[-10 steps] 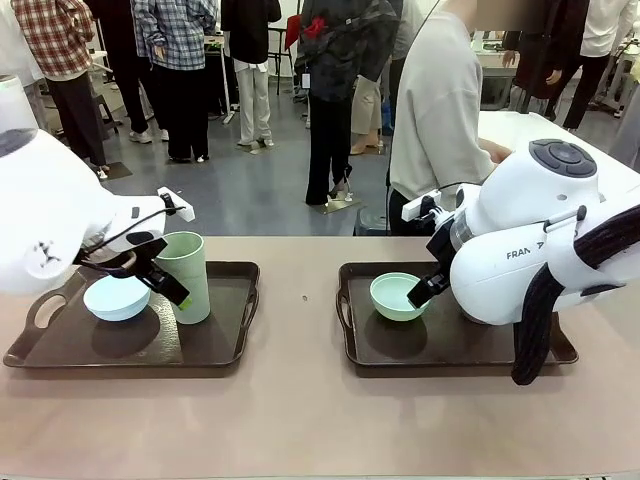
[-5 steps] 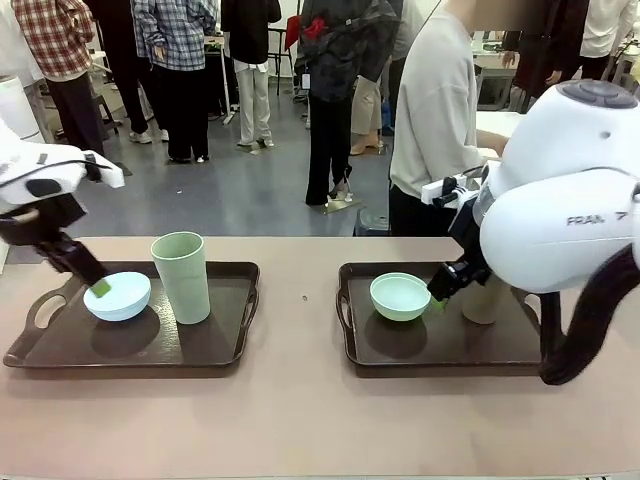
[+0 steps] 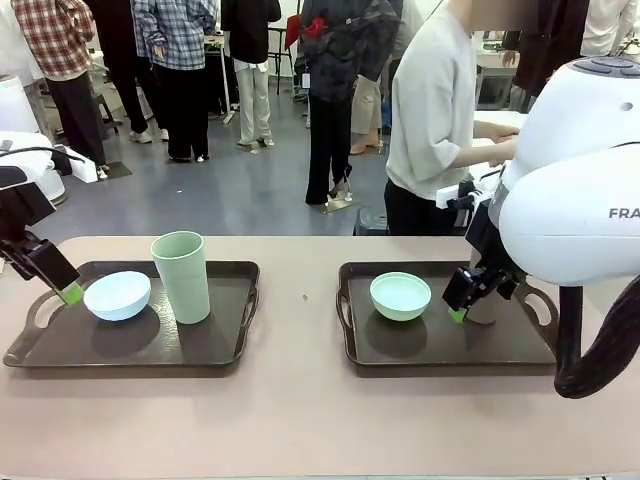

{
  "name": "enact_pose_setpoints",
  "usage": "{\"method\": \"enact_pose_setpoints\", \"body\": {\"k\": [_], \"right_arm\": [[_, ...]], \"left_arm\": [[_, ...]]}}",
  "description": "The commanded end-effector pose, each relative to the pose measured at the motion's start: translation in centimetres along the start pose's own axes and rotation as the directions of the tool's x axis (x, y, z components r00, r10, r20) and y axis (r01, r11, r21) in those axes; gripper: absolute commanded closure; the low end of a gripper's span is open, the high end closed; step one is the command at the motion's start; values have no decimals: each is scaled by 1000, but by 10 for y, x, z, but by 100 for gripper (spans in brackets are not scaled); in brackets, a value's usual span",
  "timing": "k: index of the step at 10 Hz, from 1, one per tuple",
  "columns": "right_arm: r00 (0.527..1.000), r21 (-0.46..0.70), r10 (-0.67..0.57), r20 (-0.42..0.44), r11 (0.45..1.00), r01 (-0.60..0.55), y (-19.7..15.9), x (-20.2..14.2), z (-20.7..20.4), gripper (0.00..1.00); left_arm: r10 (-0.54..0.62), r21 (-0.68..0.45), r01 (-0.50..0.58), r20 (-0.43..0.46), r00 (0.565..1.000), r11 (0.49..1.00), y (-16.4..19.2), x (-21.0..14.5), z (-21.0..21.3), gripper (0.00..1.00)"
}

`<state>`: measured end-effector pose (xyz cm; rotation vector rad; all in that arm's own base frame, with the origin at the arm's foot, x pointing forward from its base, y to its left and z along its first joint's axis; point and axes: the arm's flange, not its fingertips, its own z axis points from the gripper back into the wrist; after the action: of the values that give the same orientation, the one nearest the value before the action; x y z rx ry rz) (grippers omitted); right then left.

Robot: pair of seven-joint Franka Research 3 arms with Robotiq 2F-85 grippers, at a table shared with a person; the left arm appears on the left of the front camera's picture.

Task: Set up a tray with a mat and arrange the tableware.
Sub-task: Pick up the Picnic Bowl and Reusable plastic cup from the Handle tray in front of the human's position and hold them in the air.

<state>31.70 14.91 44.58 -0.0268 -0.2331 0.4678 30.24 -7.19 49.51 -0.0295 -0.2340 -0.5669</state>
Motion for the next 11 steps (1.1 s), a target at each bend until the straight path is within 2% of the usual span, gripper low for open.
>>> {"method": "enact_pose_setpoints", "body": {"k": [1, 5, 6, 7, 8, 10, 11], "right_arm": [[1000, 11, 21, 22, 1000, -22, -3, 7, -10, 0], [1000, 2, 5, 12, 1000, -5, 0, 5, -6, 0], [1000, 162, -8, -6, 987, 9, -9, -4, -2, 0], [1000, 415, -17, -3, 910, 17, -38, -24, 12, 0], [997, 596, -69, 18, 802, 45, -70, -38, 24, 0], [975, 829, -216, 47, 553, 82, -127, -70, 28, 0], [955, 910, -291, 61, 409, 67, -150, -86, 29, 0]], "left_arm": [[-18, 7, 18, 11, 1000, 1000, 4, 6, -7, 0], [0, 0, 0, -2, 1000, 1000, 2, 4, -7, 0], [31, -202, -19, 54, 998, 979, 10, -1, 2, 0], [84, -444, -18, 130, 988, 896, 28, -18, 17, 0], [144, -593, -6, 185, 972, 805, 53, -31, 30, 0], [328, -776, -15, 249, 912, 630, 91, -61, 38, 0], [448, -850, -14, 264, 854, 527, 107, -78, 39, 0]]}}
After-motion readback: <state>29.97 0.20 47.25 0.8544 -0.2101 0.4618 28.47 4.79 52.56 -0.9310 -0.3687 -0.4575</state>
